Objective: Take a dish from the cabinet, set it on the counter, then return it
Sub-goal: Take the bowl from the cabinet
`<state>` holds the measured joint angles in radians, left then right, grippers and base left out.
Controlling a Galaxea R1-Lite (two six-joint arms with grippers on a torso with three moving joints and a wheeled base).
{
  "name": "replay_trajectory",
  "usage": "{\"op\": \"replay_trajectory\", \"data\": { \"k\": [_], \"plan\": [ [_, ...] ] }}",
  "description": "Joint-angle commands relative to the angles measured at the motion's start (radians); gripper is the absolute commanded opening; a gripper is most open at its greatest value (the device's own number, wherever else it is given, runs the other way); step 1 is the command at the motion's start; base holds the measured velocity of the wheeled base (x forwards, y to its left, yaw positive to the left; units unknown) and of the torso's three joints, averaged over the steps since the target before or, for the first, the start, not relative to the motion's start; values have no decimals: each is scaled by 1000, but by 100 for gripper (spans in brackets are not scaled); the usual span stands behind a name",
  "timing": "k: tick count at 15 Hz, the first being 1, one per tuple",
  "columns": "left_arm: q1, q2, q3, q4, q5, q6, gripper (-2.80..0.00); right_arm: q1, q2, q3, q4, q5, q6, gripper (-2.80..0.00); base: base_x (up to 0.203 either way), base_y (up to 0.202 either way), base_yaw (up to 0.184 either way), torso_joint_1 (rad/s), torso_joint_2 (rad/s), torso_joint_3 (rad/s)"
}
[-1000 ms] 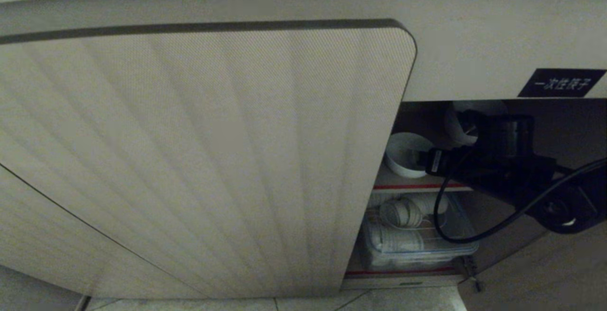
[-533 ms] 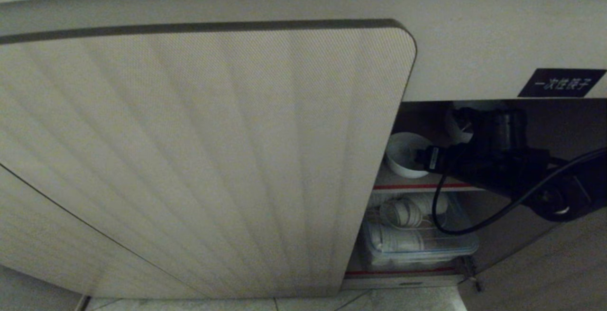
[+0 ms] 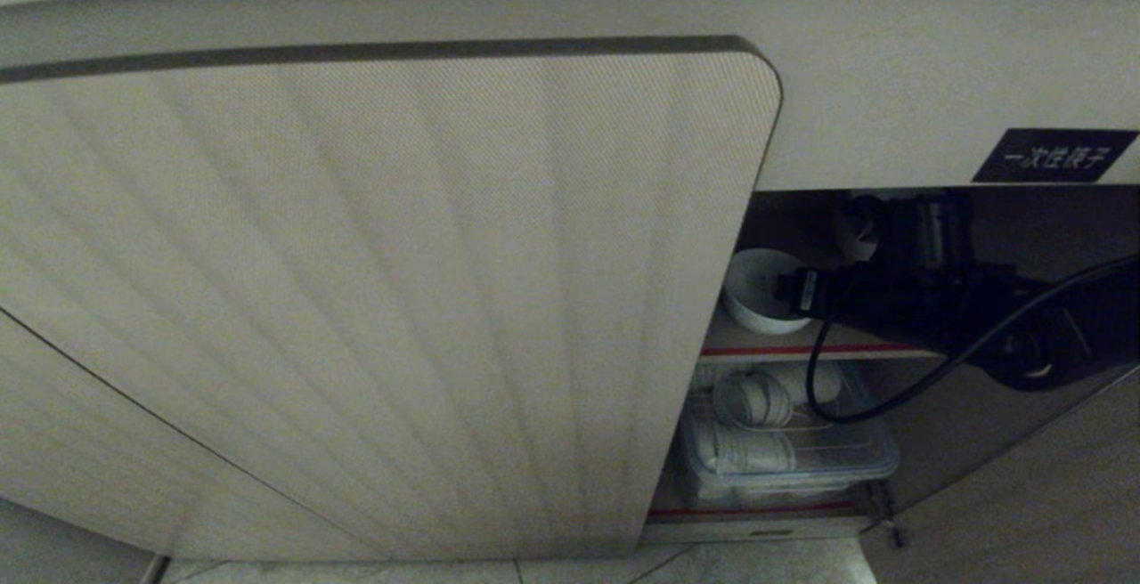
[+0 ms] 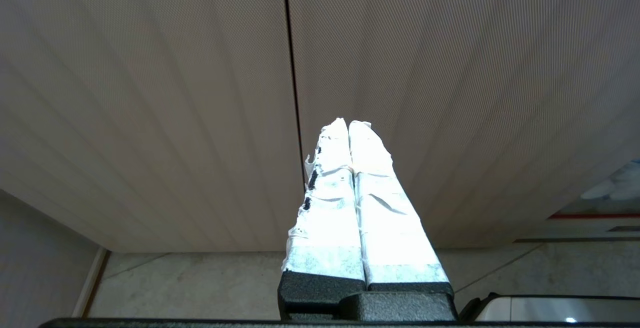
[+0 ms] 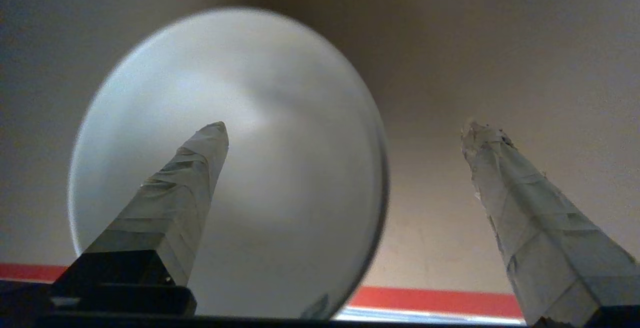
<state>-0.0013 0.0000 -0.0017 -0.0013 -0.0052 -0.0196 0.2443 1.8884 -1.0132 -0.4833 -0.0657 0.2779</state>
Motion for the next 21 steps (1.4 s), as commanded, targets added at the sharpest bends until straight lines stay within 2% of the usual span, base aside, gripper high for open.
{"op": "replay_trajectory", "data": {
  "k": [1,5,8,11,17,21],
  "plan": [
    [1,0,0,-1,-1,0,-280,-3,6,-9,-1,-2,1,0,0,0,0,0,0,0],
    [1,0,0,0,-1,0,-280,-8,7,-38,48,-29,6,0,0,0,0,0,0,0],
    [0,0,0,-1,1,0,-280,-11,19,-90,87,-50,57,0,0,0,0,0,0,0],
    [1,0,0,-1,0,0,-280,-10,20,-97,110,-60,58,0,0,0,0,0,0,0],
    [1,0,0,0,-1,0,-280,-10,21,-146,193,-71,155,0,0,0,0,0,0,0],
    [1,0,0,-1,0,0,-280,-10,24,-159,209,-71,179,0,0,0,0,0,0,0]
  ]
}}
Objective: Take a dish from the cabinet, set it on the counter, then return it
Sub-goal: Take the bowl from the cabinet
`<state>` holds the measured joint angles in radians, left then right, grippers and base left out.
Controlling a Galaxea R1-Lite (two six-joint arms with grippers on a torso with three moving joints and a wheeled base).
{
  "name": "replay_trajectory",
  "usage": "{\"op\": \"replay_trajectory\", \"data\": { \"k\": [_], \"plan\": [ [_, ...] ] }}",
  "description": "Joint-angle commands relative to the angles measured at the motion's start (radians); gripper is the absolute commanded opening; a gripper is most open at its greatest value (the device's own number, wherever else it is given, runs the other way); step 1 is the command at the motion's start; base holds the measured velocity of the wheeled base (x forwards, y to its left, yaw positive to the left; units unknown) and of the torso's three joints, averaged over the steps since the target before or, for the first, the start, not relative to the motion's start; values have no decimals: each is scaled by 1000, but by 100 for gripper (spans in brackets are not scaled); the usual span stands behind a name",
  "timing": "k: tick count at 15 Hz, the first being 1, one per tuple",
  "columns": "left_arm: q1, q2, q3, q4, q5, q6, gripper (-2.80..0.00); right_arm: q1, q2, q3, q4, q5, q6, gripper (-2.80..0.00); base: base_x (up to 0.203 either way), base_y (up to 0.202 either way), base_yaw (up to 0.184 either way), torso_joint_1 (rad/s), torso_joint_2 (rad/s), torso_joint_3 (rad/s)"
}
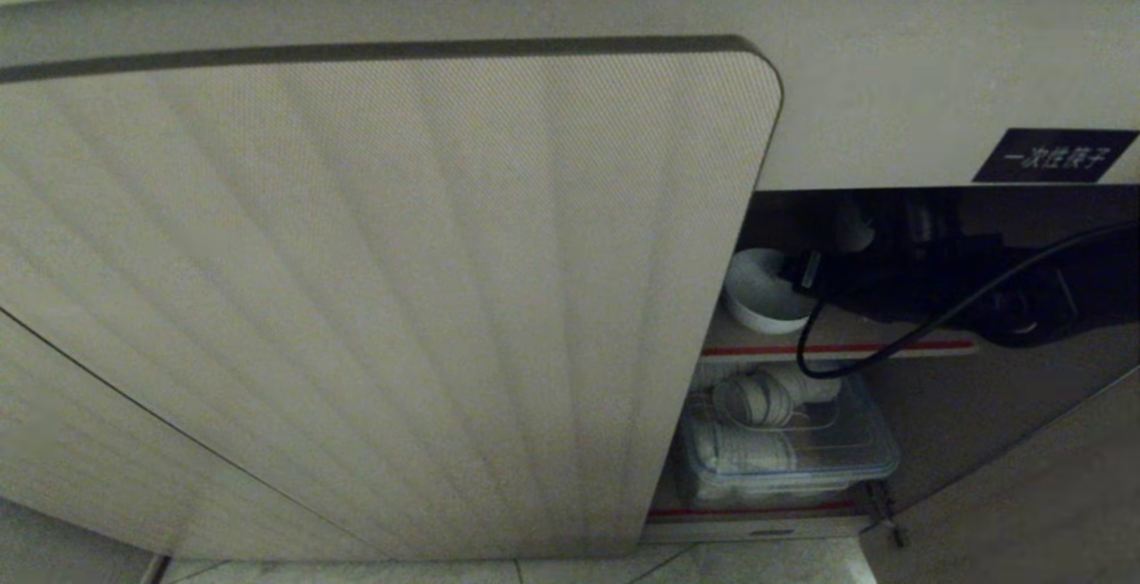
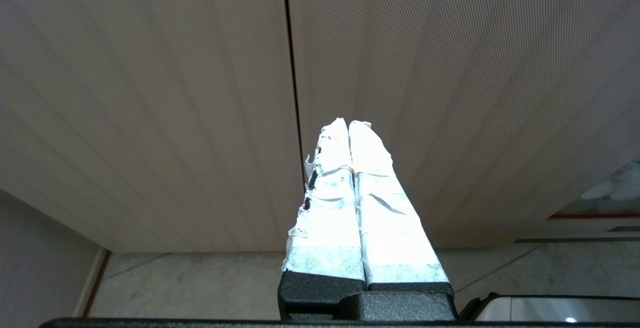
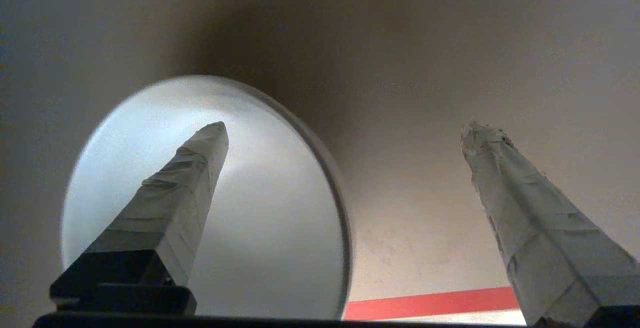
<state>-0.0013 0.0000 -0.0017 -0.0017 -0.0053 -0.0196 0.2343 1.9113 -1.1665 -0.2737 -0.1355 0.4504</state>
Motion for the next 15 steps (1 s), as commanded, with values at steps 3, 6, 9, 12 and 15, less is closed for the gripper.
{"op": "replay_trajectory", "data": {
  "k": [3,6,9,12,15],
  "plan": [
    [0,0,0,-1,0,0,-280,0,6,-19,32,0,7,0,0,0,0,0,0,0],
    [0,0,0,0,1,0,-280,0,14,-49,70,4,4,0,0,0,0,0,0,0],
    [1,0,0,-1,0,0,-280,0,20,-67,88,5,2,0,0,0,0,0,0,0],
    [1,0,0,0,-1,0,-280,0,21,-77,120,5,-2,0,0,0,0,0,0,0],
    [0,0,0,0,-1,0,-280,0,26,-111,173,4,-6,0,0,0,0,0,0,0]
  ]
}}
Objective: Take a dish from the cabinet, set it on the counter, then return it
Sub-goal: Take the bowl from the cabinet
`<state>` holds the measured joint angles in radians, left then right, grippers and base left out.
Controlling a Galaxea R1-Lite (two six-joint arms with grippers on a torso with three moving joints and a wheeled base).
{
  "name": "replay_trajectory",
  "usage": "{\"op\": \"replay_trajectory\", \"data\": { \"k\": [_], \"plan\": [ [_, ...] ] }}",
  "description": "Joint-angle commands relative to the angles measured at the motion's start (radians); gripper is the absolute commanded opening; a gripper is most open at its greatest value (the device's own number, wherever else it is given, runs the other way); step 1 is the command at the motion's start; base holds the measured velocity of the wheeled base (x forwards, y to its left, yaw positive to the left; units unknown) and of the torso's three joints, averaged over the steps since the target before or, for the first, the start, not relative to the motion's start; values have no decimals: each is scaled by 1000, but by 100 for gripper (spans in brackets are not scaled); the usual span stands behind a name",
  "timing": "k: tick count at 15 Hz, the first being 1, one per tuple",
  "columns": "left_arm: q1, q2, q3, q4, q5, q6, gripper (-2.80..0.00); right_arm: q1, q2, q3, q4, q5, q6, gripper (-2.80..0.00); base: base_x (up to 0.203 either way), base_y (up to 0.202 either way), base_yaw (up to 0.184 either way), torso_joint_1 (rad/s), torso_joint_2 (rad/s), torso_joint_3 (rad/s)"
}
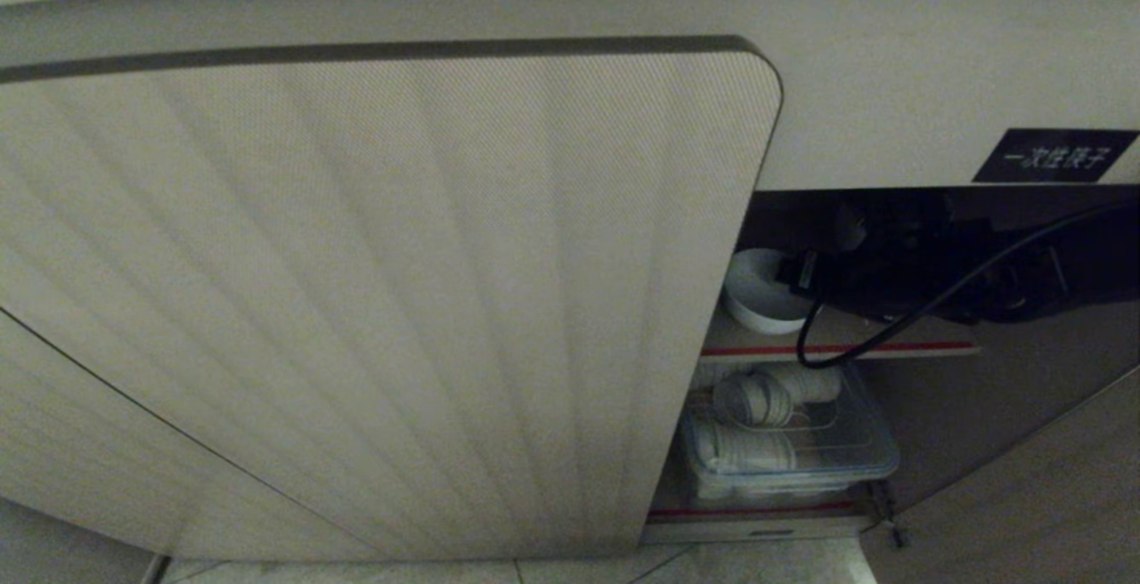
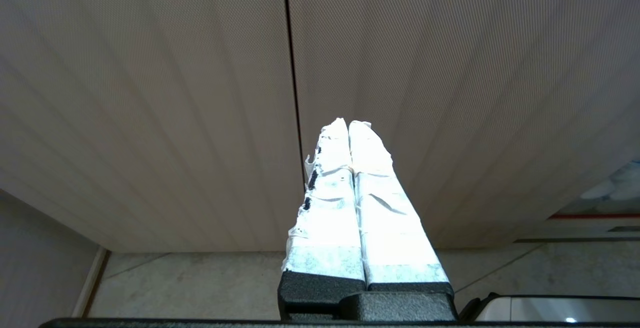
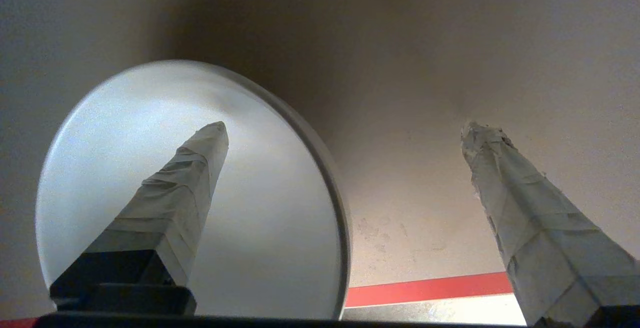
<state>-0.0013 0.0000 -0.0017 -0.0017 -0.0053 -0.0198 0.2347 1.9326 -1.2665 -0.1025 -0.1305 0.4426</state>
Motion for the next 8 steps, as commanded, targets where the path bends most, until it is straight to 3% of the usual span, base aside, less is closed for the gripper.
{"op": "replay_trajectory", "data": {
  "k": [1,8],
  "plan": [
    [0,0,0,-1,0,0,-280,2,7,-14,6,-1,2,0,0,0,0,0,0,0],
    [1,0,0,0,1,0,-280,2,21,-30,6,-1,-24,0,0,0,0,0,0,0]
  ]
}}
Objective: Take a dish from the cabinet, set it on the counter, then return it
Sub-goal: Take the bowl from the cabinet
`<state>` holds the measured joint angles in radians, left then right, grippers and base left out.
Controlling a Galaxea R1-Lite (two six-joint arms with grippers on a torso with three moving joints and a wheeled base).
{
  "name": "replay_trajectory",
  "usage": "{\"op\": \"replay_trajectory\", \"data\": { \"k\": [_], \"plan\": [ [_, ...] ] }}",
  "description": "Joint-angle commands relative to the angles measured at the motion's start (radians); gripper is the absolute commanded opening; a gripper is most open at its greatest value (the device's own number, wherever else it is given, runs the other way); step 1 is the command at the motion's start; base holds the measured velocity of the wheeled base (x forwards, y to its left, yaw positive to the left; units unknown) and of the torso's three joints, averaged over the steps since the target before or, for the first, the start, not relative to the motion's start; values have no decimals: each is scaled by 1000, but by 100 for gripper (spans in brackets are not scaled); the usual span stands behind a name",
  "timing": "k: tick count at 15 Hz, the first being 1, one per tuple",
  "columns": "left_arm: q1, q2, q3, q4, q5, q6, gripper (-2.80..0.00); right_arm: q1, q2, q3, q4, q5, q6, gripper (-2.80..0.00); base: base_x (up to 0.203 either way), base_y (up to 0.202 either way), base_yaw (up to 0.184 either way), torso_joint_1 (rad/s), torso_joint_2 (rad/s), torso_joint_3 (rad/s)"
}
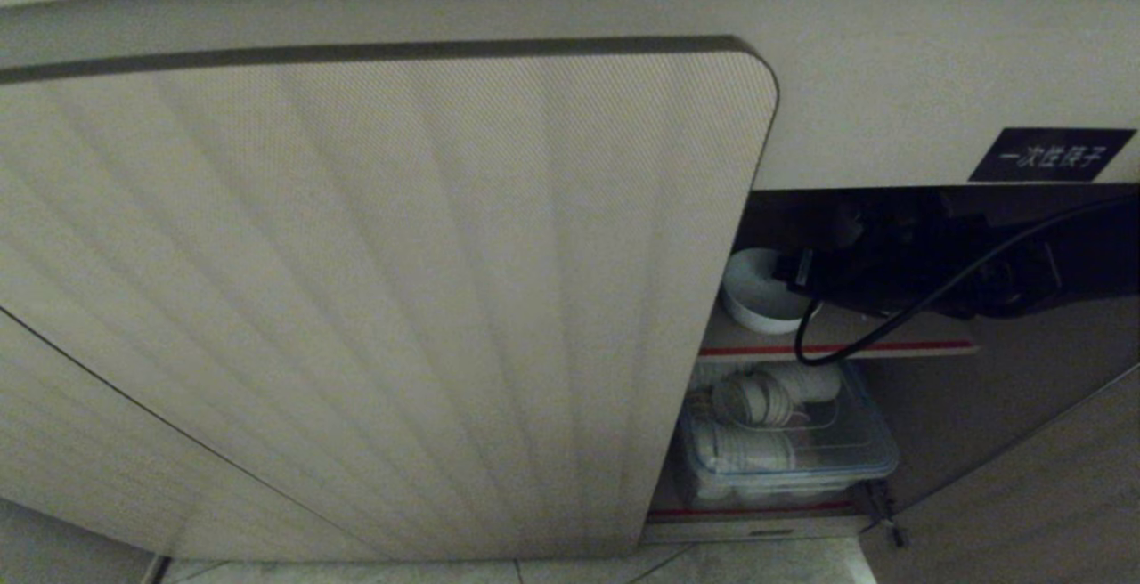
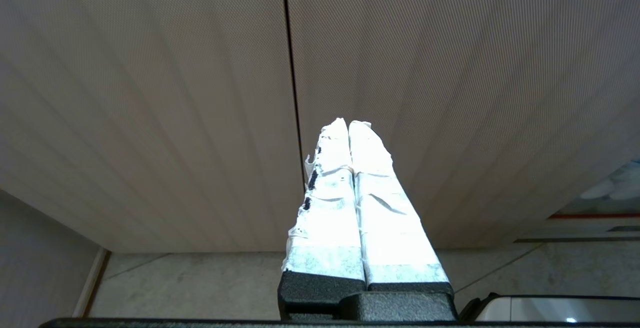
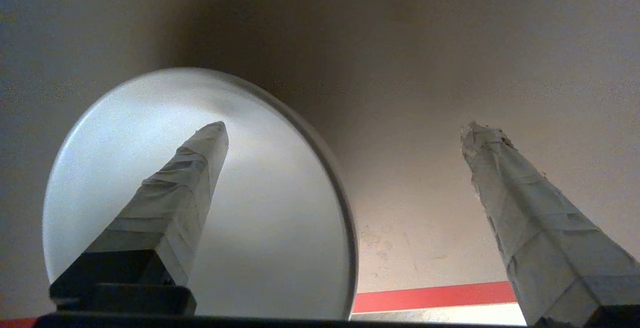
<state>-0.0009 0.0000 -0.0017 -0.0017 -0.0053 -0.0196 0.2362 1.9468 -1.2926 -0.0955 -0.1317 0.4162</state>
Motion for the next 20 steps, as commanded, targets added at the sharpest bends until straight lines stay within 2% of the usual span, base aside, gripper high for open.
{"op": "replay_trajectory", "data": {
  "k": [1,7,8,20],
  "plan": [
    [-1,0,0,0,1,0,-280,0,9,-4,-3,0,1,0,0,0,0,0,0,0],
    [1,0,0,0,-1,0,-280,2,14,-4,-4,0,1,0,0,0,0,0,0,0],
    [1,0,0,0,-1,0,-280,2,14,-4,-6,0,1,-280,0,0,0,0,0,0],
    [1,0,0,0,1,0,-280,3,11,-2,-4,-2,-2,-280,0,0,0,0,0,0]
  ]
}}
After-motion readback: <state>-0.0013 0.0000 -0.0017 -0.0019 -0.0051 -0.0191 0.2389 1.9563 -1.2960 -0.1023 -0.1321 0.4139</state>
